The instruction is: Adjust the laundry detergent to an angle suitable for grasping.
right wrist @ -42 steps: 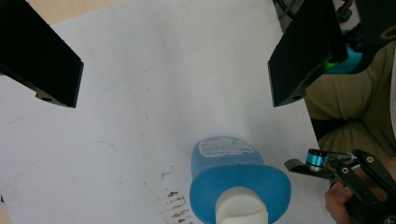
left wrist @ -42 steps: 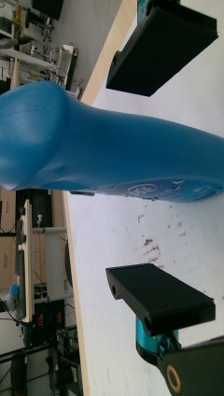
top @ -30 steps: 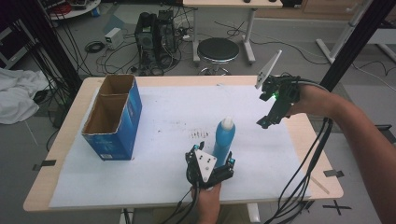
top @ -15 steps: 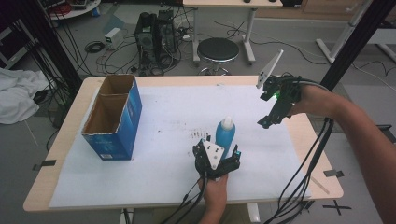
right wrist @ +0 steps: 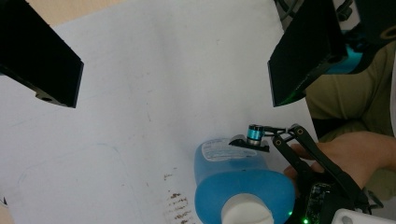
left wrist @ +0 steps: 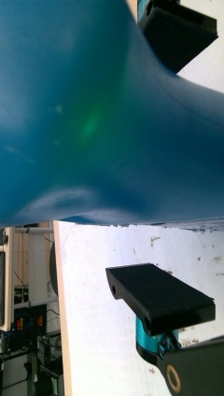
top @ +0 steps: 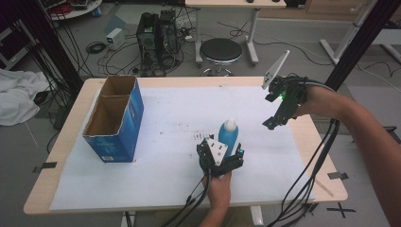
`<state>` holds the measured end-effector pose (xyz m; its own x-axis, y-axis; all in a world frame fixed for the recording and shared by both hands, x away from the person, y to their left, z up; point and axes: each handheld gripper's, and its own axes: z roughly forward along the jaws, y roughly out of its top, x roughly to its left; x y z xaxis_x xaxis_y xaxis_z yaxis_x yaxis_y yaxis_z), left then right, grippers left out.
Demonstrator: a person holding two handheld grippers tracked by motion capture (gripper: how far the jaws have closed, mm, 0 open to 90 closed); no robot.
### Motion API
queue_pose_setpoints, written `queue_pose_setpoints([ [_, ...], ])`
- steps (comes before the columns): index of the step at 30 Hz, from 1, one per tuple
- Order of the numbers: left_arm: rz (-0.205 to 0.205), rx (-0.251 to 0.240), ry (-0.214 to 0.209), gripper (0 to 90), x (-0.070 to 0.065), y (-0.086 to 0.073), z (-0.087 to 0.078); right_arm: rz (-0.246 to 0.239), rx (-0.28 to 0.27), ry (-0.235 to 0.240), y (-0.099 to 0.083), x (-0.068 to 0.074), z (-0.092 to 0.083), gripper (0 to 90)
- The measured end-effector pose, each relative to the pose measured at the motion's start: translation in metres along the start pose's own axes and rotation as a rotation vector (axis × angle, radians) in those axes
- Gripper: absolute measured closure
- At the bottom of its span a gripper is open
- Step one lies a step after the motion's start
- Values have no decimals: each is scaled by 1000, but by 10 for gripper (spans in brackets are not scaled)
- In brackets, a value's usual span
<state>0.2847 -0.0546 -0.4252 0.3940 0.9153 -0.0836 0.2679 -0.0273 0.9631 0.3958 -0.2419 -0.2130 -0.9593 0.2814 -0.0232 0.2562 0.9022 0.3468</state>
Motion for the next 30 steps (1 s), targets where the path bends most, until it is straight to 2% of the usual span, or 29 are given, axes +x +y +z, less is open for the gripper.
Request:
queue_pose_setpoints([
  [7, 2, -4, -1, 96, -1, -1, 2, -1, -4, 2, -1, -1, 0, 23],
  [9, -9, 2, -2, 97, -1, -1, 3, -9, -10, 3, 0, -1, 0, 23],
  [11, 6, 8, -13, 142, 0, -1, 2, -12, -9, -1, 0, -1, 0, 23],
  [12, 3, -2, -13, 151, -1, -1, 2, -26, -19, 2, 0, -2, 1, 23],
  [13, -2, -8, -20, 168, -1, -1, 2, -19, -15, 2, 0, -1, 0, 23],
  [18, 9, 4, -10, 175, 0, -1, 2, -39, -23, 3, 0, -3, 1, 23],
  [20, 8, 3, -16, 192, 0, -1, 2, -13, -9, -1, 0, -1, 0, 23],
  [23, 0, -4, -17, 210, -1, -1, 2, -9, -8, 0, 0, -1, 0, 23],
  [24, -4, -7, -13, 212, -1, -1, 2, -30, -19, 2, 0, -2, 1, 23],
  [26, -4, -5, -9, 213, -1, -1, 2, -6, -8, 0, 0, 0, 0, 23],
  [27, -4, -3, 6, 213, -2, -1, 1, -10, -8, -2, 1, 0, 0, 23],
  [30, -12, -7, 5, 213, -1, -1, 1, -8, -9, -2, 0, 0, 0, 23],
])
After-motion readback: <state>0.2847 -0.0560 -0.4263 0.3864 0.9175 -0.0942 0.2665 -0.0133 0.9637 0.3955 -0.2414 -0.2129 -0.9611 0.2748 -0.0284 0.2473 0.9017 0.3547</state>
